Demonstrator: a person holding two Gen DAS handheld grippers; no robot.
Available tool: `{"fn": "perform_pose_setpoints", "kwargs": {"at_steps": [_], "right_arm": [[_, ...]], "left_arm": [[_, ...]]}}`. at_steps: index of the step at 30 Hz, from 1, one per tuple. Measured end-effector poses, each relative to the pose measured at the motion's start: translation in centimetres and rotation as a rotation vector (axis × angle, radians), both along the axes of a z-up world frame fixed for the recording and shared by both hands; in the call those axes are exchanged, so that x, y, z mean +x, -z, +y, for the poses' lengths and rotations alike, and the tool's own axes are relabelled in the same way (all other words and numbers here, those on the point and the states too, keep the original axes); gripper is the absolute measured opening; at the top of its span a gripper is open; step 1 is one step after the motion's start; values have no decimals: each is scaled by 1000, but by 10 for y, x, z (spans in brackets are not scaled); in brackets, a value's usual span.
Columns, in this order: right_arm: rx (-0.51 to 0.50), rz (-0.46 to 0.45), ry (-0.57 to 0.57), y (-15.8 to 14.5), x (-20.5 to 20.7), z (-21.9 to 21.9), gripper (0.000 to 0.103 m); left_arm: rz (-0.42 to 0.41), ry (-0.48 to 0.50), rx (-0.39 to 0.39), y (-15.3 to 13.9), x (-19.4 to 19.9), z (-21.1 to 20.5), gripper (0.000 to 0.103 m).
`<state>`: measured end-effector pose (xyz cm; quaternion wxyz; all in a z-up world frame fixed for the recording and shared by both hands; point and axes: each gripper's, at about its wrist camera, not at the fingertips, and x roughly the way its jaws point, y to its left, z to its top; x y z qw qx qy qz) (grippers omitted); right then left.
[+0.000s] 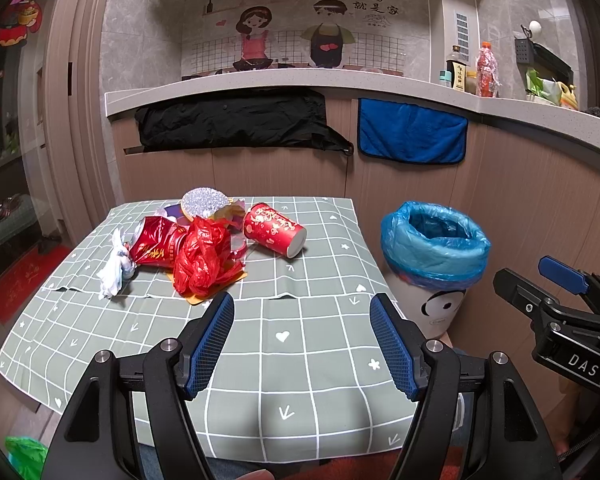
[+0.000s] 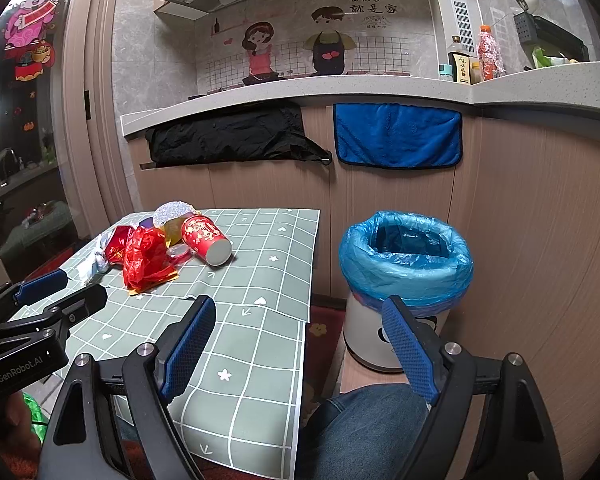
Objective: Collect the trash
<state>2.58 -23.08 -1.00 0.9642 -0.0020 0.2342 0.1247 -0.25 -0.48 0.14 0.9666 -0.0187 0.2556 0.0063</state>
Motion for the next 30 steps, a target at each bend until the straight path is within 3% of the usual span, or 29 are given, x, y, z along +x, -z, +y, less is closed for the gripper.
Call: {"fn": "perform_pose_setpoints", "kwargs": {"at_steps": [30], "right_arm": [[1, -1, 4, 1, -2, -2, 83]], "left_arm": [[1, 3, -3, 0, 0, -3, 71]]}}
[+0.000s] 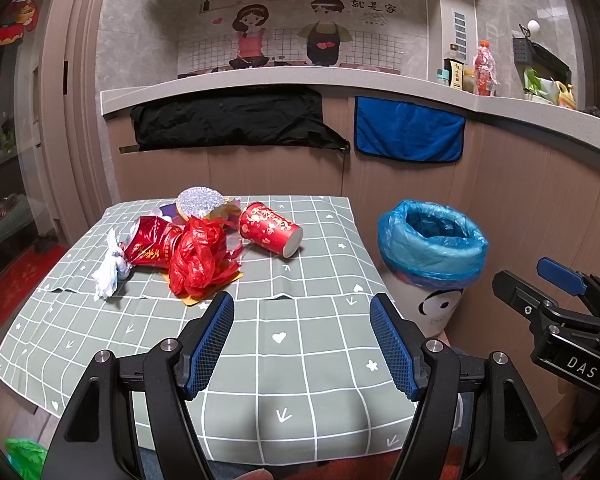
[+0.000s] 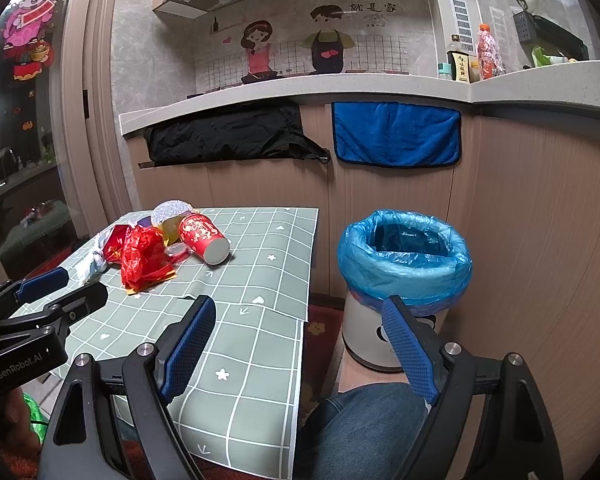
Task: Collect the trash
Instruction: 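Grasp the white tissue with the left tool while the right tool grasps the red plastic bag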
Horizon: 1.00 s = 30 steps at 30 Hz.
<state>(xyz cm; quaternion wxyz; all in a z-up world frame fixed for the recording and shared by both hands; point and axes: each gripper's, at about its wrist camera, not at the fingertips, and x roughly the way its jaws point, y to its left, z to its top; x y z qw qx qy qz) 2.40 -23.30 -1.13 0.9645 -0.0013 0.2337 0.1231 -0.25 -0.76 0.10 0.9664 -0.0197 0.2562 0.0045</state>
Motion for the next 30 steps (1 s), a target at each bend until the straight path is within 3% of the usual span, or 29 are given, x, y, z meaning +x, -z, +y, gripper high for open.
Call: {"fn": "perform_pose_setpoints", "kwargs": {"at_steps": [5, 11, 14, 18, 21, 24, 30], "right_arm": [[-27, -10, -14, 1, 4, 5, 83], [-44, -14, -72, -5, 33, 23, 83], [-49, -5, -120, -10, 52, 38, 83], [-46, 17, -209, -12, 82, 68, 83], [-43, 44, -275, -11, 100, 93, 83], [-81, 45, -332, -8, 118, 127, 83], [-121, 51, -374, 0, 156, 174, 83]], "left_arm": [[16, 25, -37, 7, 7, -2, 71], [14, -31, -70, 6, 24, 35, 70], [28, -71, -91, 10, 35, 73, 68], [49, -196, -92, 17, 43, 129, 67], [100, -282, -152, 29, 51, 176, 64], [96, -316, -218, 38, 57, 216, 63], [126, -329, -231, 60, 91, 264, 55]]}}
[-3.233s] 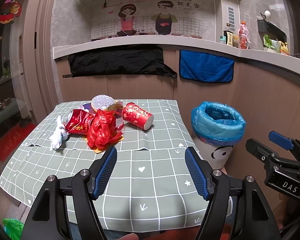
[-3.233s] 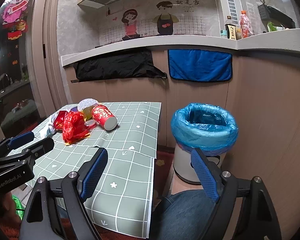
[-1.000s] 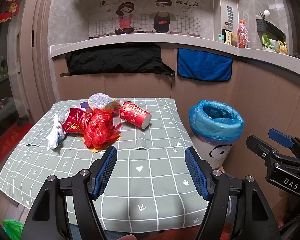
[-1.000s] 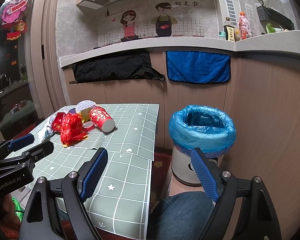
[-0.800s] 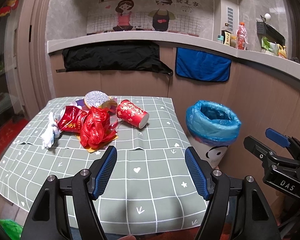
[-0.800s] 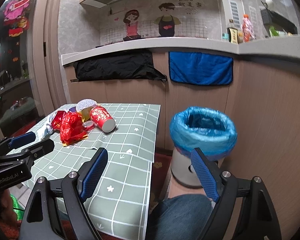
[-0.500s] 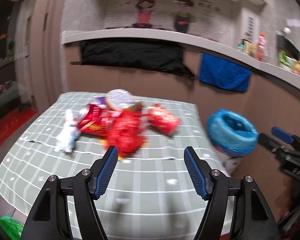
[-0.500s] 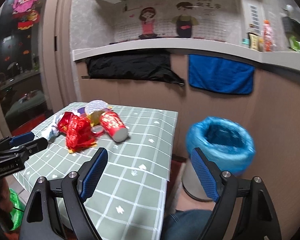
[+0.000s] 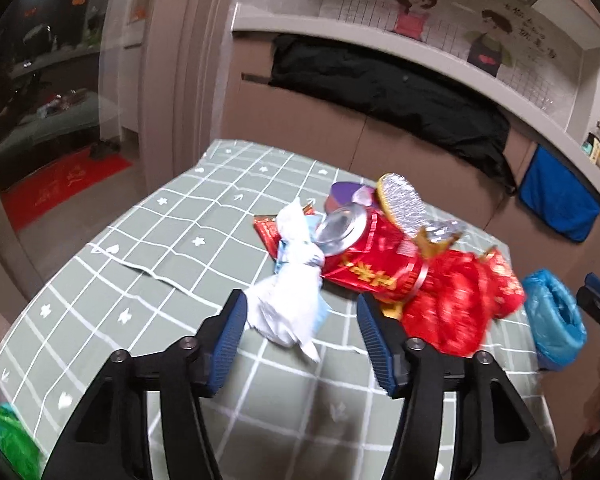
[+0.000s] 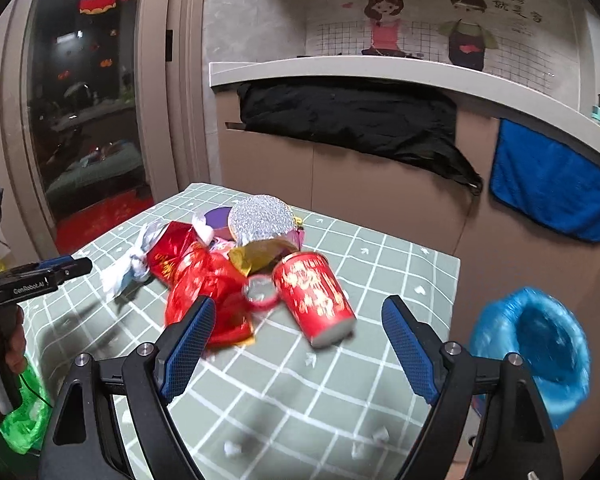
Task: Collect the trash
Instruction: 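Grasp the white tissue with the left tool while the right tool grasps the red plastic bag, then carry both items over the blue-lined bin and open both tools to drop them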
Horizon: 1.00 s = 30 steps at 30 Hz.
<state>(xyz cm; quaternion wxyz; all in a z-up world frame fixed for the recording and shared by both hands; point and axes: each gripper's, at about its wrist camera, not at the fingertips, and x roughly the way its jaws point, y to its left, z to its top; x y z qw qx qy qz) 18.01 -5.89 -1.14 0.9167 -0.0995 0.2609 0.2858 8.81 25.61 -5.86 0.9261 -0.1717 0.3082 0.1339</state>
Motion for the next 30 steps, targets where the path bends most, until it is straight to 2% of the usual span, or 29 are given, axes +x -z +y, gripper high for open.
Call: {"fn": "perform_pose_setpoints", "kwargs": {"at_steps": [5, 8, 10, 11, 13, 17, 21, 24, 26, 27, 28, 30], "right_arm": [[-25, 62, 7, 17, 23, 15, 83], [-57, 89, 5, 28, 26, 22, 83], [-67, 99, -4, 31, 27, 25, 83], [-68, 103, -12, 32, 27, 28, 83], [-59, 109, -28, 32, 28, 33, 83], [-4, 155, -92, 30, 36, 50, 83], [30, 194, -168, 33, 41, 83, 83], [-28, 167, -170, 43, 46, 110, 83], [-54, 193, -169, 55, 54, 122, 83], [-64, 212, -165, 60, 57, 125, 80], [-77, 250, -159, 66, 63, 128, 73], [-57, 316, -170, 72, 69, 127, 66]], "left_arm": [[39, 74, -7, 20, 45, 11, 55], [70, 83, -13, 33, 66, 14, 54], [85, 75, -44, 39, 73, 15, 38], [84, 65, -57, 41, 75, 17, 34], [49, 48, -74, 40, 72, 19, 27], [-16, 28, -61, 32, 59, 16, 15], [-47, -2, -71, 24, 45, 20, 14], [-47, -20, -70, 23, 37, 25, 13], [-38, -22, -81, 22, 32, 27, 12], [-36, -24, -90, 22, 29, 28, 12], [-36, -24, -97, 20, 25, 29, 12], [-42, -25, -100, 15, 19, 28, 12]]}}
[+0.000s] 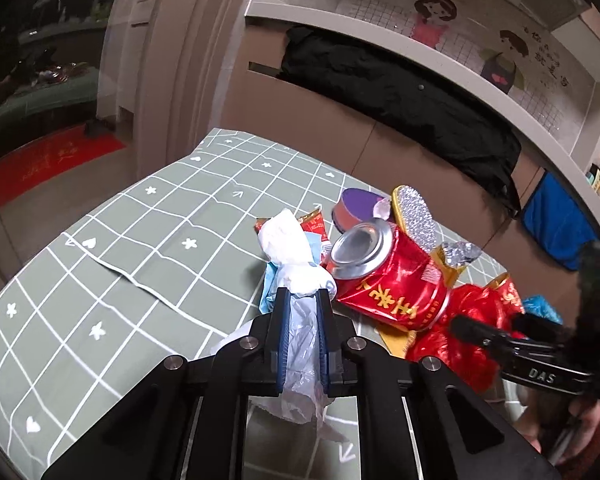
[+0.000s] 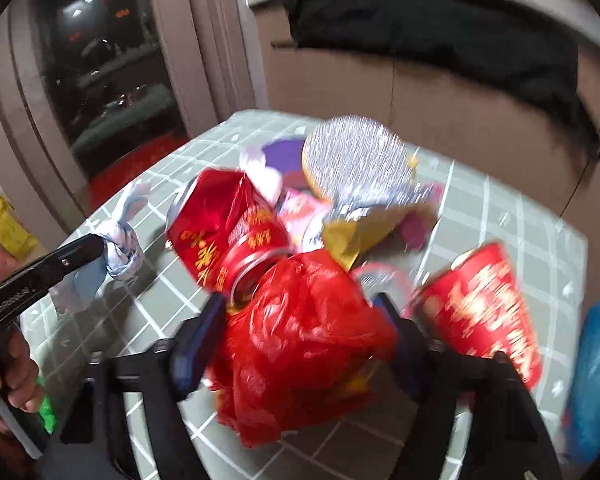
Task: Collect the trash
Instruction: 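Carry both items over the blue-lined bin and open both tools to drop them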
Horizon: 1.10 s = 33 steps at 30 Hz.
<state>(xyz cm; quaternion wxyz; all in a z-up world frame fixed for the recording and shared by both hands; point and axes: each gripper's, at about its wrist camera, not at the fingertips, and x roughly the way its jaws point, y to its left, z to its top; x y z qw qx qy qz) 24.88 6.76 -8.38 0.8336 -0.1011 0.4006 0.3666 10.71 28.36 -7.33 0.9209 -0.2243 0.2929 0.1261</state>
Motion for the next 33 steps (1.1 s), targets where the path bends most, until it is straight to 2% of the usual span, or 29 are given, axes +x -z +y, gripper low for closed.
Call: {"fn": "perform_pose_setpoints", "kwargs": {"at_steps": [3, 8, 13, 18, 25, 29, 33], "right_arm": [[18, -5, -8, -8, -3, -6, 59], [58, -54, -19, -32, -19, -24, 55], [147, -110, 21, -65, -34, -69, 54], [187, -188, 94, -95, -41, -118, 54], [189, -316, 242, -124, -45, -209, 54], [184, -375, 357, -136, -38, -271, 54], [131, -434, 493, -138, -26, -329, 54]], "left_arm": [[-16, 5, 17, -10, -6, -8, 12], [-57, 46, 36, -32, -12, -34, 12], [-118, 86, 75, -63, -20, -68, 12], [-200, 153, 109, -100, -15, -115, 12], [-274, 317, 156, -139, 25, -206, 12], [-296, 423, 169, -147, 60, -268, 12], [-283, 522, 180, -145, 98, -326, 12]]}}
